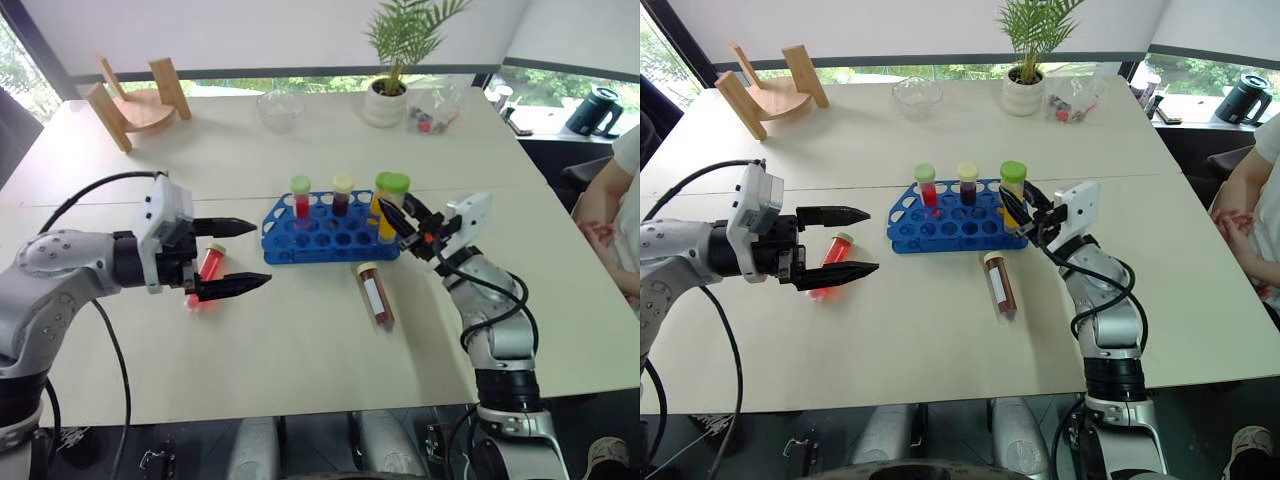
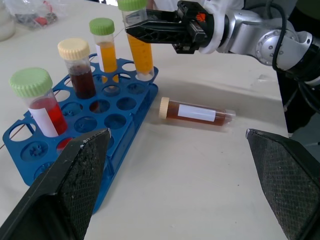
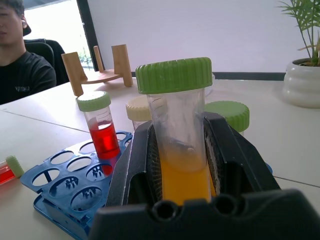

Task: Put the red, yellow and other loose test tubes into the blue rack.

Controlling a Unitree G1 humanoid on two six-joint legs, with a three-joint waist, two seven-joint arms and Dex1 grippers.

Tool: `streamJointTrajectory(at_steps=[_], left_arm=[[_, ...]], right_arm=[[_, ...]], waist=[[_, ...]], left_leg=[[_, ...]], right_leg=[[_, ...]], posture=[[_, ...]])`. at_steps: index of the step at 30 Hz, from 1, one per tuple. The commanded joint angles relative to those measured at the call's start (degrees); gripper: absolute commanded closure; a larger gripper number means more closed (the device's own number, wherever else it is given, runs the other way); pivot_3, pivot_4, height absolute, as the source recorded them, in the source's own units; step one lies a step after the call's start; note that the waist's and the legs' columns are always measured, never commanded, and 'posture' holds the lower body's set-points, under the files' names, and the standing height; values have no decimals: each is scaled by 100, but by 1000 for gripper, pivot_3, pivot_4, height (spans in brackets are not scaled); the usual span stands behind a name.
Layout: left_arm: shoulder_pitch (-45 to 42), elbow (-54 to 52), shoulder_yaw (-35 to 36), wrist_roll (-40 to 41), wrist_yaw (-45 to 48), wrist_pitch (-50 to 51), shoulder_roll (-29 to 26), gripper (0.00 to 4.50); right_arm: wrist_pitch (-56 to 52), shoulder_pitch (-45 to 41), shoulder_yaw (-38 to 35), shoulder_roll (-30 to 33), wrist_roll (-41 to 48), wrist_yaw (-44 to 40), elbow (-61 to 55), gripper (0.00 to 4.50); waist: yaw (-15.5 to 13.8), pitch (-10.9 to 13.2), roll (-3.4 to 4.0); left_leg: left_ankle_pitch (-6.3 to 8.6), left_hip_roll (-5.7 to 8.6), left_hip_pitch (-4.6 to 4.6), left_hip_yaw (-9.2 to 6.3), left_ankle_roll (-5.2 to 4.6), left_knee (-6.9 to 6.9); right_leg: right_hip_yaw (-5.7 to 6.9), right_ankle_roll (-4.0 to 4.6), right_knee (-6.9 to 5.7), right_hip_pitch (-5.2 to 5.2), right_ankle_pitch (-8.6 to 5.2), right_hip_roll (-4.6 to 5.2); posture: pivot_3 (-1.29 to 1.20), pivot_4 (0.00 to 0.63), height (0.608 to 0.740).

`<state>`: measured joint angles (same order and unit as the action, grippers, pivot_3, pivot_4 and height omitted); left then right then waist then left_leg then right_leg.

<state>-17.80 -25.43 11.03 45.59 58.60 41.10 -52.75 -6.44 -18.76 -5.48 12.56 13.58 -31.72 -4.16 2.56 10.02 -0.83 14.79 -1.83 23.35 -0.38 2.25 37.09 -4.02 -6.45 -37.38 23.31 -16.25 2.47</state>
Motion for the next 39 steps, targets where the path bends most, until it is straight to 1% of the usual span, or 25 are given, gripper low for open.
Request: streamJointTrajectory(at_steps=[1, 16, 18, 19, 23, 24, 26, 28, 30, 31, 32, 34, 35, 37, 39], left_arm=[[13, -181, 175, 71, -21, 9, -100, 0], [62, -226, 161, 82, -101, -4, -78, 0], [56, -220, 143, 75, -112, -10, -72, 0], [60, -223, 139, 69, -116, -16, -75, 0], [73, -232, 132, 55, -127, -27, -80, 0], [76, -228, 127, 46, -128, -33, -77, 0], [80, -228, 111, 33, -136, -40, -68, 0], [116, -187, 103, 3, -71, -82, -83, 0], [114, -142, 66, -38, -27, -122, -84, 0], [103, -109, 38, -58, 9, -148, -81, 0], [84, -86, 7, -75, 29, -164, -72, 0], [51, -20, -69, -135, 104, -235, -36, 0], [30, 3, -105, -159, 125, -259, -17, 0], [-26, 52, -199, -214, 162, -319, 37, 0], [-83, 101, -289, -272, 187, -382, 95, 0]], right_arm=[[249, -52, 68, -12, 26, 49, -43, 3712], [637, -22, 314, -54, -65, 104, 411, 3712], [606, 0, 324, -36, -74, 103, 465, 2678], [586, 23, 320, -22, -67, 103, 449, 2231], [338, 190, 251, 266, -130, 158, 45, 126], [-6, 269, 184, 471, -152, 200, -248, 54], [-525, 381, 96, 779, -118, 247, -687, 54], [-1763, 497, -24, 1445, 150, 108, -1555, 54], [-2794, 505, -103, 1985, 407, 11, -2111, 54], [-3503, 427, -125, 2426, 646, -173, -2377, 54], [-4018, 356, -142, 2736, 841, -297, -2556, 54], [-5654, -224, -68, 3496, 1585, -716, -2731, 54], [-6240, -494, -32, 3677, 1840, -791, -2716, 54], [-7478, -1240, 296, 3890, 2222, -932, -2500, 54], [-8351, -1895, 646, 3865, 2563, -895, -2042, 54]], waist=[[0, 0, 0], [9, 0, 0], [10, 0, 0], [8, 0, 0], [-13, 0, 0], [-26, 0, 0], [-38, 1, 1], [-37, 3, 5], [-35, 2, 2], [-21, 2, 3], [-9, 2, 3], [7, 4, 7], [14, 4, 7], [5, 4, 5], [-2, 4, 5]], left_leg=[[0, 0, 0, 0, 0, 0], [0, -1, -1, -1, 0, 0], [0, -1, -2, -1, 0, 0], [0, -1, -2, -1, 0, 0], [0, 0, -1, -1, 0, 0], [0, 1, 0, -1, 0, 0], [0, 4, 2, -1, 0, 2], [0, 5, 2, 1, 0, 5], [0, 4, 1, -1, 0, 5], [0, 3, 1, -3, 0, 6], [0, 3, -1, -2, 0, 6], [0, 0, -5, -3, -1, 6], [0, 0, -6, 0, -1, 5], [0, -2, -7, -1, -2, 7], [0, -3, -9, -4, -2, 7]], right_leg=[[0, 0, 0, 0, 0, 0], [0, 0, -1, 0, 0, -1], [0, 0, -1, 0, 0, -2], [0, 0, -2, 0, 0, -2], [0, 0, -2, 0, 0, 0], [0, 0, -2, -1, 0, 2], [0, 0, -1, 0, 0, 7], [0, 0, -1, -2, 0, 8], [0, 0, -1, -4, 0, 6], [1, 0, -1, -4, 0, 4], [0, 1, -1, -5, 0, 3], [0, 1, -1, -8, -1, -1], [-3, 2, -1, -7, -1, -1], [-6, 5, 0, -7, -2, -5], [-5, 16, 0, -8, -7, -7]], posture=[[0, 150, 740], [0, 150, 740], [0, 150, 740], [0, 150, 740], [0, 150, 740], [0, 150, 740], [0, 150, 740], [0, 150, 740], [0, 150, 740], [0, 150, 740], [0, 150, 740], [0, 150, 740], [0, 150, 740], [0, 150, 740], [0, 150, 740]])
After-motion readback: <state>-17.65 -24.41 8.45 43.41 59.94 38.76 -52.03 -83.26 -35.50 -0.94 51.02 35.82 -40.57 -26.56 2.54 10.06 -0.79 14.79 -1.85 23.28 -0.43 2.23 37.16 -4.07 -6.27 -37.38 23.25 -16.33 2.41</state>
